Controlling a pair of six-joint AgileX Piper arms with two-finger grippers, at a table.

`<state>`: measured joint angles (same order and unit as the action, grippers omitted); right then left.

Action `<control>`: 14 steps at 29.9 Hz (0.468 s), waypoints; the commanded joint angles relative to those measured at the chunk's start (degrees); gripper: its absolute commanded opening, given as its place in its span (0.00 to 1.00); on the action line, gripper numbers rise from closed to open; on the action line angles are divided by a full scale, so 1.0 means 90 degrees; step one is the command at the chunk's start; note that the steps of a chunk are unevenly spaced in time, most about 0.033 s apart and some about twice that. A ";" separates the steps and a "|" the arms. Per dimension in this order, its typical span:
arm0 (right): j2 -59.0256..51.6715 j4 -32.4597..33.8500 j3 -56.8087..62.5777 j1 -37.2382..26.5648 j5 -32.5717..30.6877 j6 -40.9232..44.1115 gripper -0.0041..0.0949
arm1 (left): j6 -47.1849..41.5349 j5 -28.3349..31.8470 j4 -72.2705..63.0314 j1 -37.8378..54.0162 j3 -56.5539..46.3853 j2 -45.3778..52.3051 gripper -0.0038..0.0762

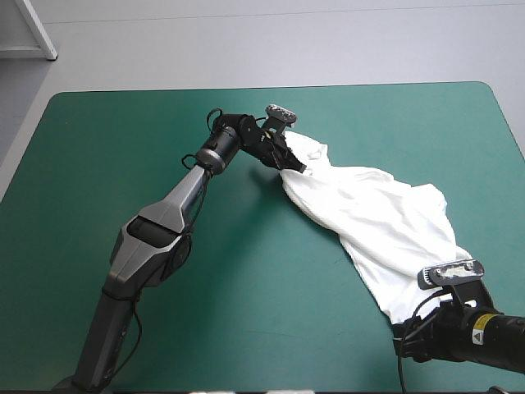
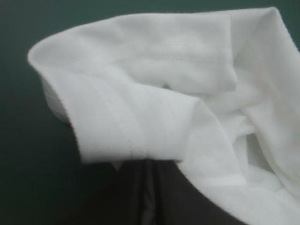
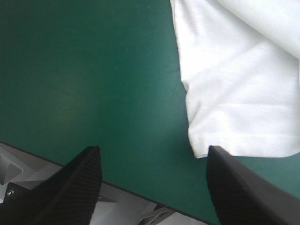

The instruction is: Fold the cloth

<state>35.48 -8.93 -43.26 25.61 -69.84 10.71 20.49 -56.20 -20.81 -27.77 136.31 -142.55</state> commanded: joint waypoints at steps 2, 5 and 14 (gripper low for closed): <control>0.0007 -0.0310 -0.0143 -0.0022 0.0239 -0.0319 0.65 | -0.0007 -0.0281 -0.0075 -0.0083 0.0438 0.0451 0.07; 0.0020 -0.0251 -0.0143 -0.0022 0.0239 -0.0456 0.65 | -0.0238 -0.0803 0.0514 -0.0083 0.0780 0.0581 0.07; 0.0554 0.0303 -0.0136 -0.0022 0.0239 -0.0754 0.65 | -0.0609 -0.1704 0.1919 -0.0083 0.0937 0.1336 0.07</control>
<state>38.40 -7.04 -43.26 25.61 -69.84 5.41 16.37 -70.56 -6.11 -28.25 142.70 -136.92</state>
